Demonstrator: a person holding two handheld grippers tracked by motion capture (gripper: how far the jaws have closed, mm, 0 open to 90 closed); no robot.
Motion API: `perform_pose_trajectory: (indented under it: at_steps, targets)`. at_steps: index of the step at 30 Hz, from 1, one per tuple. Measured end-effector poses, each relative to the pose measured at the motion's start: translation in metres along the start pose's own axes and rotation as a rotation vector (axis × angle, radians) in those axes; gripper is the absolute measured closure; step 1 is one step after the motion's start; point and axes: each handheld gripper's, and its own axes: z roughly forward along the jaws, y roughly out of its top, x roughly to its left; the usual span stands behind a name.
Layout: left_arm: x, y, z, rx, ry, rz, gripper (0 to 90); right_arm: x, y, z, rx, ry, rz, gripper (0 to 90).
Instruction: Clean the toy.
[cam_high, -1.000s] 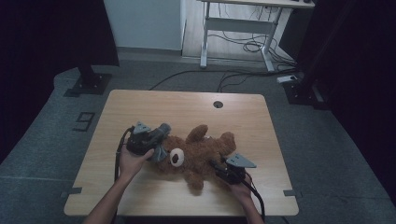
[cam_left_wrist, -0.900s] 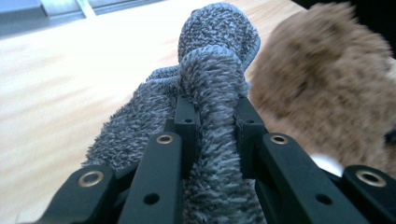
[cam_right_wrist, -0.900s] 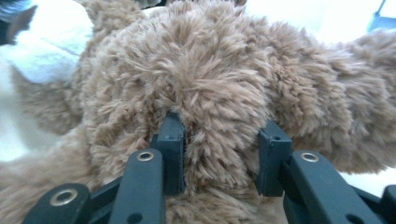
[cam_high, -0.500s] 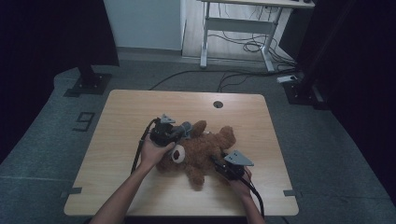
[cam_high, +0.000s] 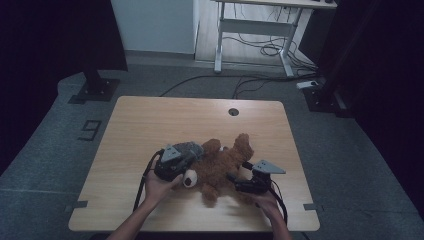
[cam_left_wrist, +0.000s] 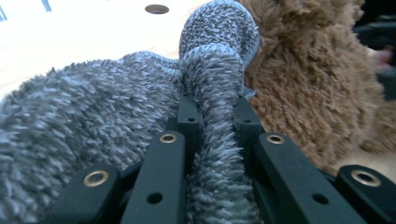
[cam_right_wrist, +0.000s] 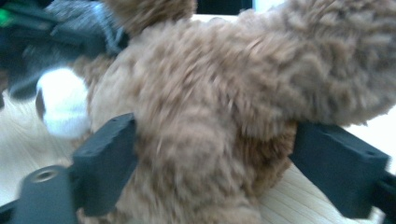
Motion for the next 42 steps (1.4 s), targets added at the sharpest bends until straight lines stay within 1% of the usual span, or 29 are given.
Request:
perform_pose_trajectory:
  at_steps: [3, 6, 7, 8, 9, 11, 13, 15, 17, 18, 19, 21, 23, 24, 25, 27, 28, 30, 32, 34, 35, 37, 38, 40, 42]
  targets:
    - [-0.005, -0.010, -0.007, -0.031, -0.004, 0.001, 78.3, 0.001, 0.006, 0.006, 0.025, 0.011, 0.007, 10.1]
    - [-0.006, -0.015, -0.011, -0.049, -0.009, -0.009, 78.3, 0.002, 0.010, 0.015, 0.071, 0.027, 0.026, 8.9]
    - [-0.007, -0.015, -0.011, -0.051, -0.009, -0.011, 78.4, 0.002, 0.011, 0.018, 0.080, 0.036, 0.030, 10.0]
    - [-0.007, -0.015, -0.011, -0.050, -0.007, -0.012, 78.4, 0.004, 0.010, 0.020, 0.089, 0.048, 0.031, 14.6]
    - [-0.007, -0.015, -0.010, -0.049, -0.006, -0.012, 78.4, 0.007, 0.009, 0.024, 0.100, 0.049, 0.025, 18.5]
    - [-0.006, -0.014, -0.010, -0.046, -0.008, -0.016, 78.3, 0.012, 0.004, 0.028, 0.107, 0.015, 0.003, 28.2]
    - [-0.005, -0.014, -0.010, -0.046, -0.014, -0.024, 78.3, 0.014, 0.000, 0.027, 0.084, 0.000, -0.005, 38.1]
    - [-0.005, -0.013, -0.010, -0.049, -0.013, -0.024, 78.3, 0.017, -0.002, 0.025, 0.066, -0.014, -0.024, 46.6]
    - [-0.006, -0.013, -0.009, -0.051, -0.006, -0.019, 78.2, 0.021, -0.004, 0.024, 0.046, -0.047, -0.057, 52.4]
    - [-0.006, -0.013, -0.008, -0.053, 0.000, -0.020, 78.2, 0.023, -0.004, 0.025, 0.039, -0.061, -0.074, 54.4]
    - [-0.005, -0.012, -0.007, -0.054, 0.005, -0.019, 78.2, 0.025, -0.004, 0.027, 0.028, -0.085, -0.101, 55.6]
    - [-0.006, -0.011, -0.002, -0.058, 0.026, -0.013, 78.2, 0.027, -0.002, 0.031, 0.022, -0.126, -0.139, 58.1]
    - [-0.005, -0.009, 0.005, -0.057, 0.042, -0.011, 78.2, 0.028, -0.001, 0.039, 0.015, -0.184, -0.197, 59.2]
    - [-0.005, -0.007, 0.008, -0.054, 0.053, -0.009, 78.3, 0.028, 0.000, 0.042, 0.009, -0.204, -0.210, 59.4]
    - [-0.003, -0.005, 0.011, -0.051, 0.057, -0.012, 78.3, 0.027, 0.001, 0.045, 0.006, -0.215, -0.216, 59.6]
    - [0.001, -0.002, 0.014, -0.054, 0.046, -0.038, 78.2, 0.025, 0.001, 0.047, -0.004, -0.228, -0.225, 59.9]
    - [0.002, -0.002, 0.015, -0.052, 0.042, -0.044, 78.3, 0.025, 0.001, 0.047, -0.008, -0.228, -0.224, 59.9]
    - [0.004, 0.000, 0.011, -0.047, 0.019, -0.059, 78.1, 0.025, 0.000, 0.046, -0.013, -0.224, -0.227, 60.2]
    - [0.003, 0.008, 0.005, -0.044, 0.009, -0.077, 77.4, 0.026, -0.002, 0.042, -0.027, -0.208, -0.232, 60.4]
    - [-0.002, 0.021, -0.001, -0.049, -0.002, -0.069, 76.9, 0.026, -0.005, 0.038, -0.041, -0.197, -0.232, 60.3]
    - [-0.006, 0.029, -0.003, -0.055, -0.018, -0.061, 76.9, 0.026, -0.007, 0.036, -0.047, -0.192, -0.232, 60.3]
    - [-0.016, 0.044, -0.004, -0.059, -0.049, -0.037, 76.7, 0.027, -0.009, 0.033, -0.053, -0.186, -0.232, 60.3]
    - [-0.026, 0.054, -0.002, -0.066, -0.061, -0.013, 76.6, 0.027, -0.009, 0.032, -0.053, -0.184, -0.235, 60.1]
    - [-0.041, 0.072, 0.005, -0.074, -0.092, 0.013, 76.3, 0.029, -0.011, 0.028, -0.057, -0.175, -0.241, 59.9]
    - [-0.056, 0.087, 0.015, -0.078, -0.114, 0.039, 75.9, 0.029, -0.013, 0.026, -0.060, -0.171, -0.242, 59.7]
